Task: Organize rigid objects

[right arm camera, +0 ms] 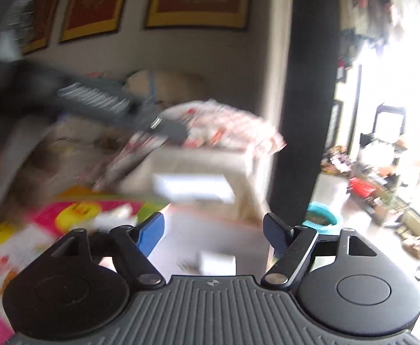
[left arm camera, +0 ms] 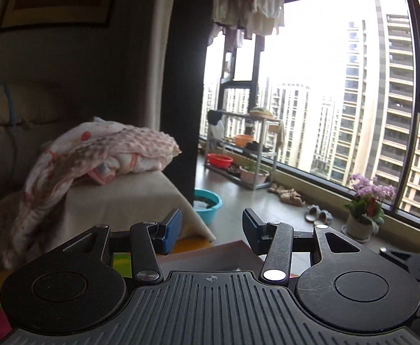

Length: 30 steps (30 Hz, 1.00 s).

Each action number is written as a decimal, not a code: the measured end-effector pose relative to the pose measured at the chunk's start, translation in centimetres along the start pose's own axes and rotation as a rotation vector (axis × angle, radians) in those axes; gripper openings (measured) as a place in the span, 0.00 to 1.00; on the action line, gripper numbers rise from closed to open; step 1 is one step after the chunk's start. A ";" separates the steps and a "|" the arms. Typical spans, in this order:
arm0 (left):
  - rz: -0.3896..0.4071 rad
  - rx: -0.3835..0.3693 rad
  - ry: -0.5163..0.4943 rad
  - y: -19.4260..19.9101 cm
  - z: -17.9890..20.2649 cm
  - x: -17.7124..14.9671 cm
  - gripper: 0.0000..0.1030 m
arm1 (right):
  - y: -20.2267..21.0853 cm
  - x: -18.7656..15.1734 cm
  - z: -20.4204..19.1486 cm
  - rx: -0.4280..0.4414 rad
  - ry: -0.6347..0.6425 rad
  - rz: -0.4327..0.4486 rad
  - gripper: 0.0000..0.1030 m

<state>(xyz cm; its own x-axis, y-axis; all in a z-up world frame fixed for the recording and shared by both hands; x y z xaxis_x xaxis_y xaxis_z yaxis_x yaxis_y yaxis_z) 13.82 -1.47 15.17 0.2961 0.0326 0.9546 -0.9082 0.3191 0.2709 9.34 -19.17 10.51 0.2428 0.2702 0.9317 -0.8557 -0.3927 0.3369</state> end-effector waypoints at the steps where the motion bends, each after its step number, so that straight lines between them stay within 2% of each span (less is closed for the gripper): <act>1: 0.004 0.023 0.017 0.2 -1.3 -0.8 0.51 | 0.4 -1.3 -0.3 0.004 0.001 -0.011 0.77; 5: -0.036 0.160 0.081 1.6 -6.6 -4.5 0.51 | 1.2 -6.0 -1.4 0.009 -0.021 -0.092 0.78; 8: -0.112 0.240 0.110 2.6 -10.3 -7.4 0.50 | 0.8 -8.3 -1.8 0.023 -0.074 -0.153 0.78; 13: -0.185 0.305 0.140 5.7 -11.7 -11.2 0.50 | -0.1 -10.0 -2.4 0.040 -0.110 -0.194 0.78; 18: -0.228 0.322 0.156 6.9 -11.5 -12.7 0.50 | -0.7 -10.7 -3.0 0.027 -0.099 -0.208 0.79; 25: -0.207 0.337 0.197 6.5 -12.1 -13.1 0.50 | -0.5 -10.8 -3.6 0.008 -0.056 -0.197 0.82; 30: -0.222 0.296 0.191 5.6 -11.7 -13.6 0.50 | -0.8 -10.9 -3.6 0.004 -0.053 -0.216 0.82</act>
<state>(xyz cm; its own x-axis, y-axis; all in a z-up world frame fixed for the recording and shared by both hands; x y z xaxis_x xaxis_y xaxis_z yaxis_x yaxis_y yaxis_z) 8.13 10.96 2.30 0.5190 0.1777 0.8361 -0.8534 0.0530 0.5185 5.74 -18.59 -0.39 0.4440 0.3016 0.8438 -0.7795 -0.3345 0.5297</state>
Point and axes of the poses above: each gripper's, at about its wrist camera, not at the fingertips, and y roughly against the way its jaws point, z to its right, x to its top, the point moved 3 cm from there along -y, roughly the way its jaws point, and after that the axes turned 2 degrees about y, right-handed, at the moved point
